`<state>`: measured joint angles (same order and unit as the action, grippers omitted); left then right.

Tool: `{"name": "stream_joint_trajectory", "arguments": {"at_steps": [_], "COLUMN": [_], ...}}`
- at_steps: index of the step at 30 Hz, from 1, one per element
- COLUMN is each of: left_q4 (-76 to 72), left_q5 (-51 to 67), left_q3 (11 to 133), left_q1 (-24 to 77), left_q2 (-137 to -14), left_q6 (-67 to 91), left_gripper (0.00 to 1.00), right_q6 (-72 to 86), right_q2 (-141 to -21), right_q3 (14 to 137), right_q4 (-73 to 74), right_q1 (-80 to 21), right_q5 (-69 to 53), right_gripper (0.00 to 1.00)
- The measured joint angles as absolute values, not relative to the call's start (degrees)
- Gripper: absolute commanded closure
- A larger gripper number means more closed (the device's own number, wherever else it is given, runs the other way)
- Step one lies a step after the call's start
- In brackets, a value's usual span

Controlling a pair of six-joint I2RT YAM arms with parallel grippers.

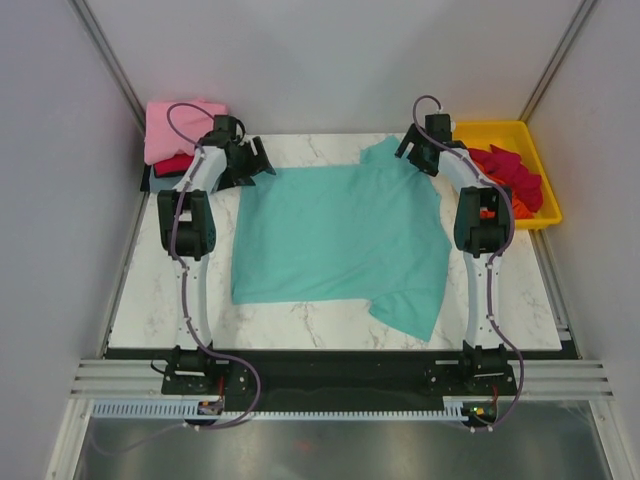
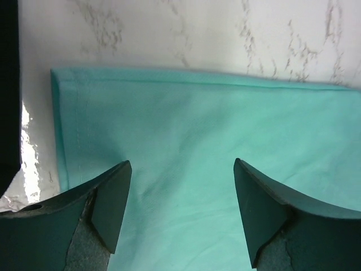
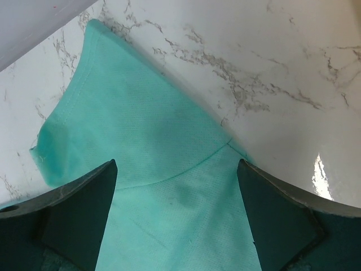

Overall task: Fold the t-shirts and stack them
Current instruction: Flatten the tshirt out

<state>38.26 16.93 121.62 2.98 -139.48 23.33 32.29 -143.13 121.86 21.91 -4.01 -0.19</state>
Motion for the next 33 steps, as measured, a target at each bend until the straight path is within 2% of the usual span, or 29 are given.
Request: {"name": "stream_joint_trajectory", "arguments": {"at_steps": [6,11,13,16,19,21,26,29,33], "left_q4": [41.0,41.6,41.7,40.2,39.9,40.0,38.0,39.4,40.2], "left_q5": [17.2,16.8,16.1,13.8,11.9,10.4,6.0,3.7,0.0], "left_q3": [125.0,115.8,107.3,90.9,75.5,65.2,39.6,29.4,25.1], "left_q1": [3.0,3.0,3.0,3.0,3.0,3.0,3.6,4.1,5.5], "left_q2": [-137.8,-125.4,-115.4,-97.5,-81.4,-72.1,-49.9,-41.4,-40.2], "left_q6": [23.3,23.3,23.4,23.9,25.7,27.8,39.0,44.6,50.0], "left_gripper": [0.18,0.19,0.20,0.21,0.24,0.34,0.38,0.39,0.46], "right_q6": [31.0,30.4,30.1,29.7,29.4,29.6,31.5,32.6,33.5], "right_q2": [-143.1,-141.9,-139.2,-129.1,-114.1,-102.3,-79.6,-73.5,-70.8], "right_q3": [122.8,123.9,122.2,113.9,101.7,92.5,72.7,64.1,57.4], "right_q4": [23.6,28.4,29.7,30.9,30.2,29.0,26.7,26.6,28.5], "right_q1": [-4.0,-4.0,-4.0,-4.1,-4.1,-4.5,-8.4,-11.6,-13.5], "right_q5": [-2.3,-5.9,-6.9,-7.5,-7.2,-6.2,-2.4,-1.8,-2.1], "right_gripper": [0.02,0.02,0.02,0.02,0.02,0.02,0.02,0.02,0.02]}}
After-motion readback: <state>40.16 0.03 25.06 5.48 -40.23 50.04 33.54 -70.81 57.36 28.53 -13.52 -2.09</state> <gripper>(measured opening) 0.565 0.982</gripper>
